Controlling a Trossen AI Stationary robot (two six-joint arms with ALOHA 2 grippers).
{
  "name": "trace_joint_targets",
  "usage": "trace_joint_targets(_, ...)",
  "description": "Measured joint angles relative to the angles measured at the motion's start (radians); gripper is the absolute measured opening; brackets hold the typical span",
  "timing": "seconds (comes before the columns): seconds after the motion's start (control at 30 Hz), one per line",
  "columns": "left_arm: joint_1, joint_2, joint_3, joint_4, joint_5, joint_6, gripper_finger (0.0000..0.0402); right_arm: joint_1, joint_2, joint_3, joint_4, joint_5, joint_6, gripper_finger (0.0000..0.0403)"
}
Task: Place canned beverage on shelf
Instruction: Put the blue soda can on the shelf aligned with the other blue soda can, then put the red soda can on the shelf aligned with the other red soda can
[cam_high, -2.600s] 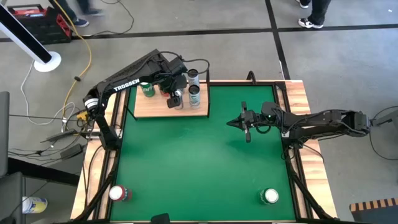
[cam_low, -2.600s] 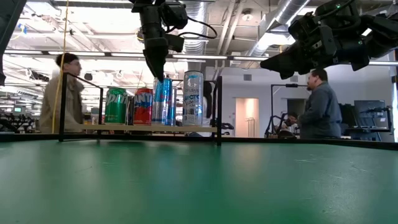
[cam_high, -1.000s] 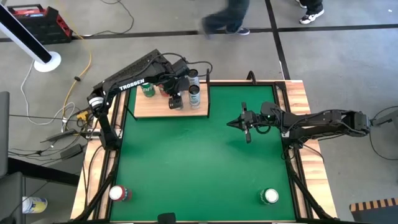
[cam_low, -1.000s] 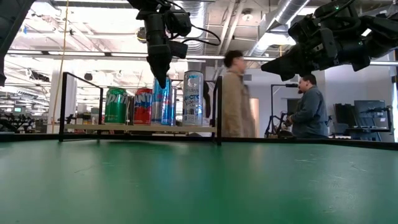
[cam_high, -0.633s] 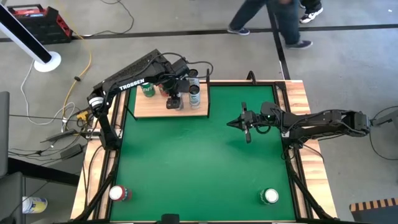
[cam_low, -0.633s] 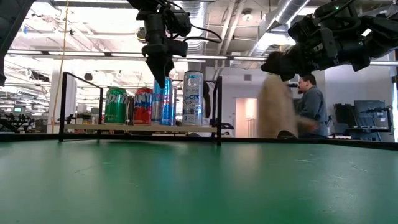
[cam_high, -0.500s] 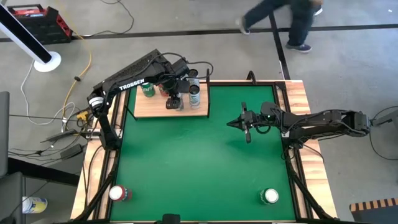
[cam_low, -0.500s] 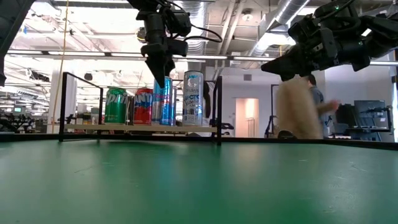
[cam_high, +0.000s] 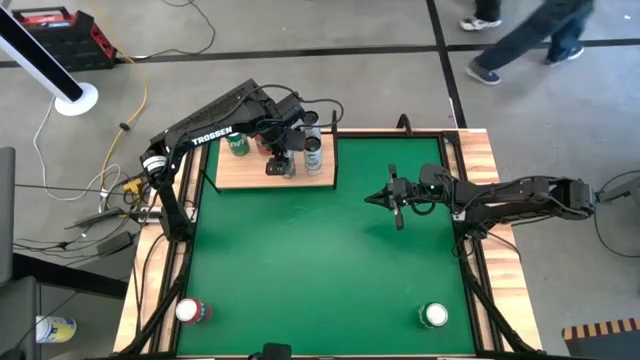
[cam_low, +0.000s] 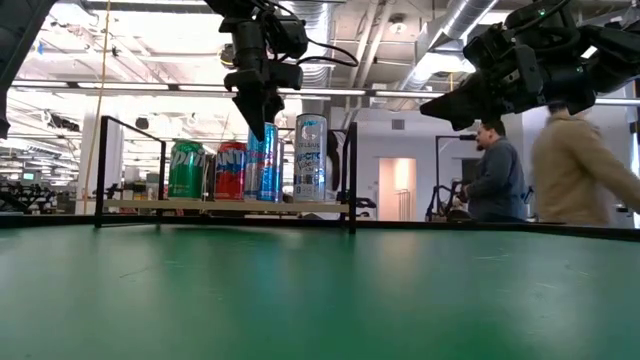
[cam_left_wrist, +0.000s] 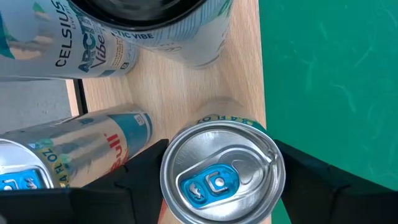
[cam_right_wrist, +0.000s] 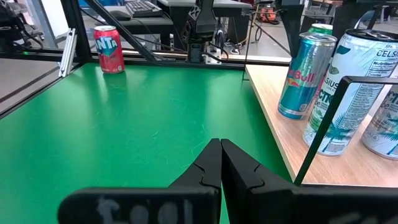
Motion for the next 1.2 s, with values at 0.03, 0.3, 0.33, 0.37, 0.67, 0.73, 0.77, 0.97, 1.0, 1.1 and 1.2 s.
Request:
trace_joint_targets(0.03,0.0,0.0,0.0,0.0,0.0,-0.002,0.0242,0.0,0.0,0.0,0.0,0.0,0.0,0.0027)
trace_joint_targets(0.3,0.0,0.0,0.0,0.002,-0.007,-0.019,0.0275,0.0,0.0,0.0,-0.006,0.0,0.0,0.0027)
trace_joint_targets(0.33,0.0,0.0,0.0,0.002,-0.016,-0.02,0.0281,0.0,0.0,0.0,-0.007,0.0,0.0,0.0027)
trace_joint_targets(0.37,0.0,0.0,0.0,0.001,-0.027,-0.021,0.0286,0.0,0.0,0.0,-0.007,0.0,0.0,0.0027)
trace_joint_targets(0.67,-0.014,0.0,-0.001,0.002,-0.068,-0.01,0.0318,0.0,0.0,0.0,-0.006,0.0,0.0,0.0027)
trace_joint_targets(0.73,-0.024,0.0,-0.001,0.002,-0.103,-0.004,0.032,0.0,0.0,0.0,-0.006,0.0,0.0,0.0027)
trace_joint_targets(0.77,-0.03,0.0,-0.001,0.002,-0.125,0.001,0.032,0.0,0.0,0.0,-0.006,0.0,0.0,0.0027)
trace_joint_targets(0.97,-0.054,0.001,0.068,-0.012,-0.184,0.003,0.032,0.0,0.0,0.0,-0.005,0.0,0.0,0.0027)
trace_joint_targets(1.0,-0.055,0.001,0.092,-0.022,-0.183,0.001,0.032,0.0,0.0,0.0,-0.005,0.0,0.0,0.0027)
trace_joint_targets(1.1,-0.06,0.0,0.169,-0.071,-0.18,-0.011,0.032,0.0,0.0,0.0,-0.005,0.0,0.009,0.0027)
trace_joint_targets(1.2,-0.063,0.0,0.248,-0.144,-0.179,-0.041,0.032,0.001,0.0,0.0,-0.011,0.0,0.01,0.0027)
